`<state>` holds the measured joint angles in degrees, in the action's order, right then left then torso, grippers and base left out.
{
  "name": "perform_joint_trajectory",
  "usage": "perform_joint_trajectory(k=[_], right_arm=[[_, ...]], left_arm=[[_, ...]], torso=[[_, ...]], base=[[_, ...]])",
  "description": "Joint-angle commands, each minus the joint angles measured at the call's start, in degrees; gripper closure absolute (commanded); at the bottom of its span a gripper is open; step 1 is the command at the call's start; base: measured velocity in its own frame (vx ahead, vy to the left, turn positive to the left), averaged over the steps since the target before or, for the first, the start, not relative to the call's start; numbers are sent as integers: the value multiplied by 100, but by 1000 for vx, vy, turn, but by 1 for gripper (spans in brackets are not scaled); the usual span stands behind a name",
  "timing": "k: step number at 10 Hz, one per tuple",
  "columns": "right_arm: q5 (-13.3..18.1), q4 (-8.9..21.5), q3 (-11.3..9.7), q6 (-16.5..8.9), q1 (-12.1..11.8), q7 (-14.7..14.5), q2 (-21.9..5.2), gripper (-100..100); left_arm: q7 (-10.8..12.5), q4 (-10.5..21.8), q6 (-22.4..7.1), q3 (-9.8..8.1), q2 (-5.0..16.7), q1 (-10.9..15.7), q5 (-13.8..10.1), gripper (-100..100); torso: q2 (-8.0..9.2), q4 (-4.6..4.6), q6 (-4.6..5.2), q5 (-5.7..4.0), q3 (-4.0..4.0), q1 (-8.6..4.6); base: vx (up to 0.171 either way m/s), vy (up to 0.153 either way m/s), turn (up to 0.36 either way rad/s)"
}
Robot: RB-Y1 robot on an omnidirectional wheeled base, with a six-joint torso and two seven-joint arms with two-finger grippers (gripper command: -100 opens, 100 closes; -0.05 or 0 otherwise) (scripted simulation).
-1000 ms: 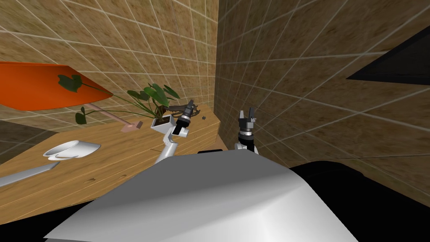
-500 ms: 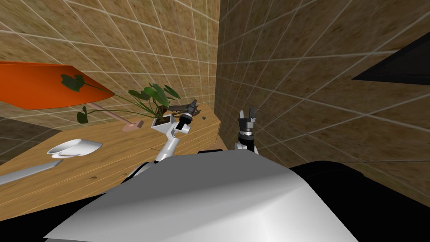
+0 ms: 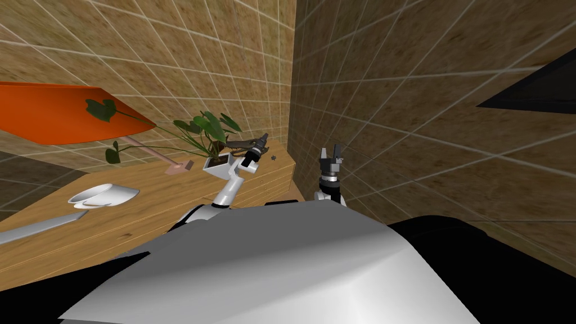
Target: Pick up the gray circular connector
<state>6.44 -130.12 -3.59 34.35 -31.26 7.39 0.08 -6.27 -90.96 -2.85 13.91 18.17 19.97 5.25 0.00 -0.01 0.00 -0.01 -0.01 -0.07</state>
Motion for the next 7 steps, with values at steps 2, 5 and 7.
perform_joint_trajectory(k=[2,5,7], right_arm=[[0,0,0,0,0,0,0,0],[0,0,0,0,0,0,0,0],[0,0,0,0,0,0,0,0]], left_arm=[[-162,380,-328,152,54,373,-67,-100],[-268,746,-547,254,73,672,-116,-100],[-376,968,-769,356,85,922,-168,-100]], torso=[[2,0,-1,0,1,2],[2,1,0,0,1,0],[3,0,-1,1,2,3]], base=[[-7,-14,22],[-7,-15,14],[-8,-10,11]])
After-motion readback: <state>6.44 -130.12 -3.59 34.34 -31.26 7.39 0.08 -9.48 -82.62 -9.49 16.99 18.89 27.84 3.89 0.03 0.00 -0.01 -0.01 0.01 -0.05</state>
